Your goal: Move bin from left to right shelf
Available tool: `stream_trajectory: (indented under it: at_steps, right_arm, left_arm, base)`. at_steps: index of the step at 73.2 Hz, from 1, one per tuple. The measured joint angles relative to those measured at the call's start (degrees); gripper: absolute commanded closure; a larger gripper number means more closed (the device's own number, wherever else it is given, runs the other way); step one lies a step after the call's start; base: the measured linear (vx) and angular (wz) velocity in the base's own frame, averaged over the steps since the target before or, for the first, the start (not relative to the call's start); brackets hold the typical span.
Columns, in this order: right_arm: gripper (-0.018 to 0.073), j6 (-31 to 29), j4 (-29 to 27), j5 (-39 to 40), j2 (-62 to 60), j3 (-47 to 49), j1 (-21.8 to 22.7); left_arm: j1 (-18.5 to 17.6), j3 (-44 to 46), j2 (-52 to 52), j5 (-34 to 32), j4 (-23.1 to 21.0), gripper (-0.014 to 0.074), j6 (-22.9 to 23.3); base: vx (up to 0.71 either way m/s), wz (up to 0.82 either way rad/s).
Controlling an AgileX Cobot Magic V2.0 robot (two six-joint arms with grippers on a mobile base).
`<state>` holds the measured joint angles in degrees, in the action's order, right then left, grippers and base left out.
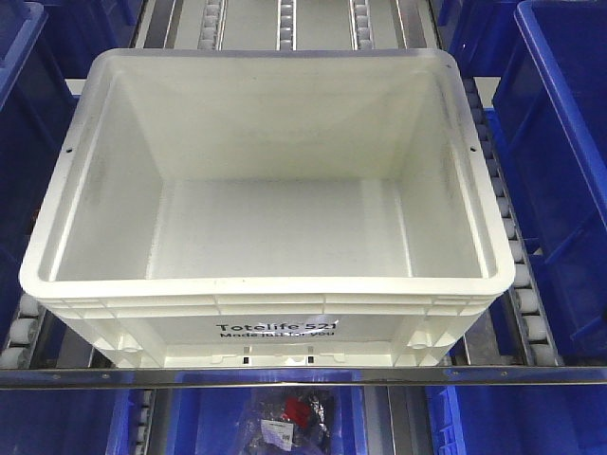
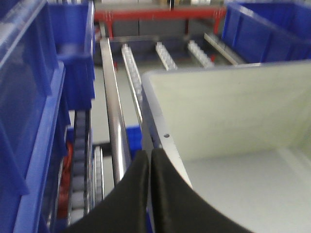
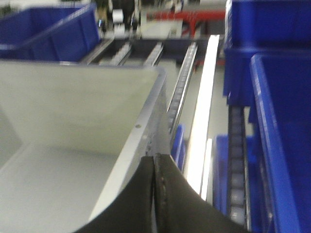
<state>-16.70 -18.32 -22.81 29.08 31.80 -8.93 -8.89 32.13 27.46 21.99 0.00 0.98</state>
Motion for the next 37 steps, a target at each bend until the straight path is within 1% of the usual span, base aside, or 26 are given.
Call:
stream_trajectory:
  at_steps: [6,12,23,37]
  right_arm:
    - [0.0567,-0.1,0.0,-4.9,7.8,6.1,0.0]
    - [0.0567,-0.2,0.0,-8.5,14.0,10.4,0.0]
    - [0.0567,-0.2,0.0,-10.4,20.3,12.9,0.0]
    - [0.0567,-0.2,0.0,-10.6,22.9,13.0,0.0]
  left_arm:
    - [0.0,5.5,6.9,3.9,0.0,0.0603,0.0]
    - [0.0,9.3,12.7,5.8,0.0,0.0603,0.0]
    - [0.0,11.1,17.7,5.8,0.0,0.0603,0.0]
    - [0.0,11.1,18.5,4.1,0.0,0.0603,0.0]
  base:
    - [0.00,0.00]
    - [0.00,0.00]
    - [0.00,0.00]
    - [0.00,0.00]
